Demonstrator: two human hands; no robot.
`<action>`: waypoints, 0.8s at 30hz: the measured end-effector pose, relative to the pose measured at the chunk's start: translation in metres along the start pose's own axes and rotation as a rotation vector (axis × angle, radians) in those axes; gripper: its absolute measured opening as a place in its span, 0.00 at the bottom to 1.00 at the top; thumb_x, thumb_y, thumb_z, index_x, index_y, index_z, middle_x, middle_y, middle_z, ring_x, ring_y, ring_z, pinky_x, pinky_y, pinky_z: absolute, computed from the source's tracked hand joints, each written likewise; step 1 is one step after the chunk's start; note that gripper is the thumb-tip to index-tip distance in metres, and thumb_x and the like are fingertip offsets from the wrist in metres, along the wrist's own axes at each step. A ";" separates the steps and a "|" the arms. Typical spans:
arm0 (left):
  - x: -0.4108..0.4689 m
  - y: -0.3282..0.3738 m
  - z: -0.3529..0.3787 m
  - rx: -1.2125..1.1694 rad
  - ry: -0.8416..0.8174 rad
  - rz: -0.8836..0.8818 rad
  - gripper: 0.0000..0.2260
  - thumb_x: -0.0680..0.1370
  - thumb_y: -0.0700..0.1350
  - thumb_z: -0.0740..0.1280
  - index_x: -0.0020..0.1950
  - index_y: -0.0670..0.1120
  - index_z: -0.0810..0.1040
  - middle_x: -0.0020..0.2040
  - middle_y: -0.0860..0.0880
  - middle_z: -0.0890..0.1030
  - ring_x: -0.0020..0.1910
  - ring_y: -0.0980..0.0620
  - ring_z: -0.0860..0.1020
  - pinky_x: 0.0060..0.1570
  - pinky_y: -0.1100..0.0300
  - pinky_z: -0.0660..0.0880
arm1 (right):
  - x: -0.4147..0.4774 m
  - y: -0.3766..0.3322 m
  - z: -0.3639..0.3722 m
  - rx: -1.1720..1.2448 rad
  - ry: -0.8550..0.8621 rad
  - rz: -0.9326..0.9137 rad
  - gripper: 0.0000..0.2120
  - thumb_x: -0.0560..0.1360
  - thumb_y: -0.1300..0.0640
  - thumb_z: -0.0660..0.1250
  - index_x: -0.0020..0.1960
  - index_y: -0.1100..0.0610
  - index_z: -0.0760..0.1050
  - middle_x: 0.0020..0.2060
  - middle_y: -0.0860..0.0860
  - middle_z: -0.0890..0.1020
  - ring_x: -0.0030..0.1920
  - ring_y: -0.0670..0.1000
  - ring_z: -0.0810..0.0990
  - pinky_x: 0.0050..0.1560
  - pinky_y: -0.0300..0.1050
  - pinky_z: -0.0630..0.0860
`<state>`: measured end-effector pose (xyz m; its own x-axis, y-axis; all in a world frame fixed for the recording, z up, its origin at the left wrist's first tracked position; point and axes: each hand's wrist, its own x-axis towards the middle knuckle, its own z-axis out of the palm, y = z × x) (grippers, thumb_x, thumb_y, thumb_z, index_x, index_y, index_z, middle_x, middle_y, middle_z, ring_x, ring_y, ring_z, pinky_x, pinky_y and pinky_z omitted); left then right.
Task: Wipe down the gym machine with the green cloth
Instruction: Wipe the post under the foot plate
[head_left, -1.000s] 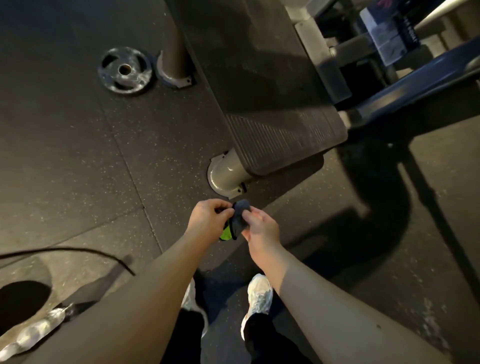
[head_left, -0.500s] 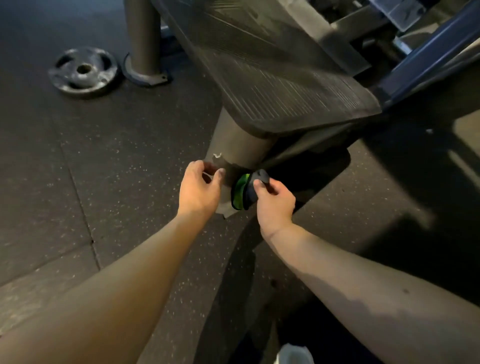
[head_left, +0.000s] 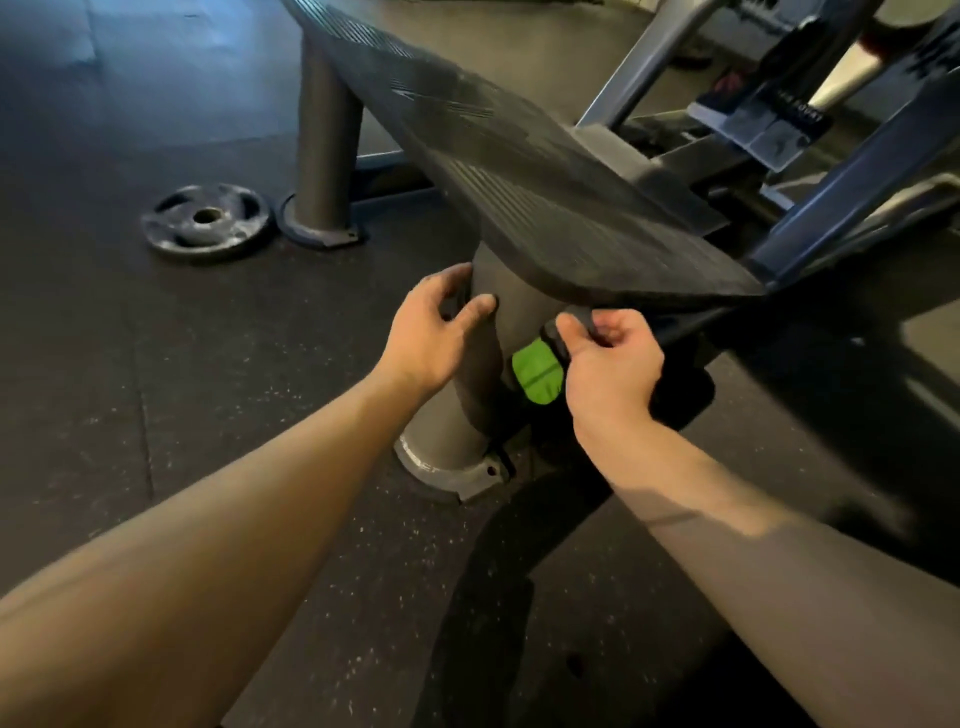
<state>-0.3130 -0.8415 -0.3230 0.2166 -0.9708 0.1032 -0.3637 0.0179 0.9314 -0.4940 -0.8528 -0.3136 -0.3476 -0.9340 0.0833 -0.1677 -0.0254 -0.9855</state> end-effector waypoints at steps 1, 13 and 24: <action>0.005 -0.001 -0.002 -0.027 -0.014 0.016 0.24 0.79 0.52 0.72 0.73 0.48 0.74 0.67 0.50 0.78 0.67 0.53 0.76 0.70 0.50 0.73 | 0.002 0.002 0.001 0.008 -0.002 -0.026 0.11 0.74 0.59 0.77 0.43 0.49 0.75 0.40 0.47 0.80 0.40 0.42 0.79 0.42 0.31 0.74; 0.019 -0.027 -0.008 -0.132 -0.042 0.020 0.24 0.75 0.48 0.77 0.70 0.48 0.77 0.63 0.48 0.79 0.63 0.52 0.78 0.69 0.49 0.74 | -0.061 0.083 0.071 -0.039 -0.035 0.233 0.09 0.66 0.73 0.78 0.37 0.66 0.79 0.36 0.56 0.79 0.37 0.52 0.76 0.40 0.40 0.74; 0.020 -0.027 -0.020 -0.205 -0.124 -0.040 0.23 0.75 0.47 0.76 0.69 0.49 0.77 0.61 0.52 0.81 0.60 0.55 0.80 0.64 0.56 0.77 | -0.030 0.013 0.045 0.110 0.103 0.165 0.14 0.70 0.58 0.80 0.41 0.53 0.74 0.42 0.55 0.82 0.46 0.55 0.84 0.55 0.60 0.82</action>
<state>-0.2810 -0.8566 -0.3394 0.1098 -0.9934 0.0332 -0.1627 0.0150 0.9866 -0.4441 -0.8412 -0.3359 -0.4553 -0.8875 -0.0713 -0.0008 0.0805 -0.9968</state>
